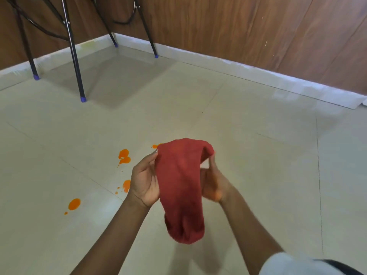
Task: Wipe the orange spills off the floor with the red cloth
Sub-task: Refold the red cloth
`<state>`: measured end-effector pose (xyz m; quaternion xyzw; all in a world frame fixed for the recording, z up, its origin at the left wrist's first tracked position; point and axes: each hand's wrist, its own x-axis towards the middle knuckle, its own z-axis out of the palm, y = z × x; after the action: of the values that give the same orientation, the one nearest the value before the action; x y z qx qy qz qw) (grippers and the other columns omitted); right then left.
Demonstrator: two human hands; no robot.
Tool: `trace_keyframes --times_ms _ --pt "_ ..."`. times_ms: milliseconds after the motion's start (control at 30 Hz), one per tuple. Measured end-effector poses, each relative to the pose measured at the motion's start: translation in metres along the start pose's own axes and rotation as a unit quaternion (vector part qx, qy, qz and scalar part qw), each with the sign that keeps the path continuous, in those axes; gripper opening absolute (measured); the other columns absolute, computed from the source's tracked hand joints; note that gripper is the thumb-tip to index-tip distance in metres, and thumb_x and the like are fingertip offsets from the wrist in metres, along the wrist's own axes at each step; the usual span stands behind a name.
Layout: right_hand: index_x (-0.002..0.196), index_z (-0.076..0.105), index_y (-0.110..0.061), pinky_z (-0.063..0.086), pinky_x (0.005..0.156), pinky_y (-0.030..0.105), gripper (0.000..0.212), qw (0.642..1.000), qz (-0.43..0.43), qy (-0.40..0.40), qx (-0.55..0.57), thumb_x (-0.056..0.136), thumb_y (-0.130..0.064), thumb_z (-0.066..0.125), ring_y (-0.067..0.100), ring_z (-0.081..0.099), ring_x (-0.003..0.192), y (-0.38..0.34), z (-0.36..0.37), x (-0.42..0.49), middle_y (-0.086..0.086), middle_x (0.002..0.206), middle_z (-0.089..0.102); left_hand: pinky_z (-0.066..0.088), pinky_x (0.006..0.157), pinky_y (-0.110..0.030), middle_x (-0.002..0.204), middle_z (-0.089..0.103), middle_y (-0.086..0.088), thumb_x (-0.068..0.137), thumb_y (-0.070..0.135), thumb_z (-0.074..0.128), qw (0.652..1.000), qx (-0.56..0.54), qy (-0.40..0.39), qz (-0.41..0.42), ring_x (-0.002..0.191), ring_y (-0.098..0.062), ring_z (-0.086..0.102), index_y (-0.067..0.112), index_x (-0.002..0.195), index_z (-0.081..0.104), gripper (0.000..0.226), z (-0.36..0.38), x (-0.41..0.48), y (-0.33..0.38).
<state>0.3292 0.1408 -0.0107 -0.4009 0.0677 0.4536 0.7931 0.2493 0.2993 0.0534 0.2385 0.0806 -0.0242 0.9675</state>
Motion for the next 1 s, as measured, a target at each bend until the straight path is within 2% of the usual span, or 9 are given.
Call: trace_keyframes --times_ms 200,333,433,500,600,700,767,867,1000 --pt "0.104 0.065 0.0 0.053 0.087 0.036 0.063 0.991 -0.064 0.016 0.119 0.081 -0.057 0.049 0.024 0.067 0.094 0.015 0.016 -0.009 0.016 0.1 0.07 0.056 0.077 -0.029 0.094 0.07 -0.011 0.088 0.013 0.051 0.966 0.204 0.094 -0.127 0.084 -0.019 0.068 0.0 0.103 0.065 0.024 -0.022 -0.001 0.013" --pt "0.097 0.064 -0.002 0.055 0.08 0.033 0.028 0.997 -0.058 0.058 -0.015 0.072 -0.014 0.066 0.018 0.068 0.079 -0.001 0.014 -0.02 0.011 0.088 0.071 0.054 0.064 -0.027 0.083 0.069 -0.009 0.092 0.009 0.048 0.92 0.349 0.178 -0.021 0.072 -0.017 0.067 -0.001 0.1 0.063 0.02 -0.027 -0.012 0.022" --pt "0.102 0.067 -0.003 0.057 0.075 0.031 0.036 0.986 -0.017 0.083 -0.146 0.069 -0.018 0.07 0.018 0.069 0.082 -0.016 0.012 -0.032 0.011 0.097 0.071 0.046 0.077 -0.032 0.08 0.064 -0.006 0.092 0.011 0.052 0.834 0.5 0.222 0.078 0.078 -0.018 0.058 0.008 0.088 0.067 0.016 -0.023 -0.013 0.028" --pt "0.097 0.07 -0.005 0.056 0.073 0.031 0.039 0.991 -0.048 0.054 -0.109 0.069 -0.03 0.074 0.018 0.067 0.08 -0.025 0.01 -0.038 0.011 0.095 0.07 0.045 0.073 -0.029 0.075 0.062 -0.004 0.092 0.012 0.052 0.809 0.527 0.223 0.132 0.075 -0.016 0.055 0.013 0.078 0.065 0.019 -0.012 -0.013 0.03" --pt "0.094 0.066 -0.007 0.052 0.074 0.032 0.048 0.995 -0.1 -0.012 -0.001 0.063 -0.038 0.082 0.019 0.065 0.079 -0.03 0.007 -0.041 0.008 0.088 0.069 0.048 0.061 -0.018 0.064 0.068 0.005 0.092 0.01 0.05 0.878 0.403 0.213 0.144 0.063 -0.007 0.061 0.008 0.081 0.062 0.016 0.004 -0.009 0.039" --pt "0.091 0.065 -0.007 0.05 0.078 0.033 0.028 0.99 -0.138 0.014 -0.019 0.068 -0.02 0.076 0.019 0.063 0.077 -0.035 0.009 -0.046 0.007 0.084 0.068 0.052 0.069 -0.021 0.079 0.07 -0.004 0.086 0.008 0.056 0.942 0.293 0.149 0.066 0.077 -0.014 0.063 0.001 0.103 0.058 0.019 0.004 -0.008 0.051" --pt "0.092 0.062 -0.003 0.052 0.076 0.031 0.021 0.988 -0.142 0.04 -0.037 0.072 -0.01 0.064 0.02 0.063 0.076 -0.045 0.014 -0.052 0.008 0.082 0.068 0.046 0.086 -0.026 0.091 0.068 -0.008 0.083 -0.001 0.057 0.911 0.383 0.15 0.032 0.086 -0.017 0.062 0.008 0.129 0.042 0.049 -0.001 -0.007 0.056" --pt "0.093 0.064 0.0 0.053 0.074 0.027 0.024 0.976 -0.139 0.1 -0.134 0.068 -0.001 0.065 0.021 0.064 0.075 -0.054 0.023 -0.06 0.01 0.081 0.069 0.034 0.099 -0.024 0.091 0.067 -0.005 0.081 -0.005 0.062 0.805 0.544 0.224 0.072 0.098 -0.015 0.059 0.015 0.142 0.027 0.073 -0.006 -0.004 0.055" --pt "0.099 0.06 -0.002 0.051 0.074 0.024 0.029 0.953 -0.15 0.18 -0.192 0.073 0.009 0.067 0.021 0.063 0.075 -0.053 0.038 -0.06 0.011 0.084 0.067 0.045 0.076 -0.011 0.08 0.067 0.0 0.081 -0.011 0.057 0.846 0.501 0.156 0.094 0.077 -0.006 0.063 0.008 0.127 0.05 0.05 0.003 -0.005 0.044"
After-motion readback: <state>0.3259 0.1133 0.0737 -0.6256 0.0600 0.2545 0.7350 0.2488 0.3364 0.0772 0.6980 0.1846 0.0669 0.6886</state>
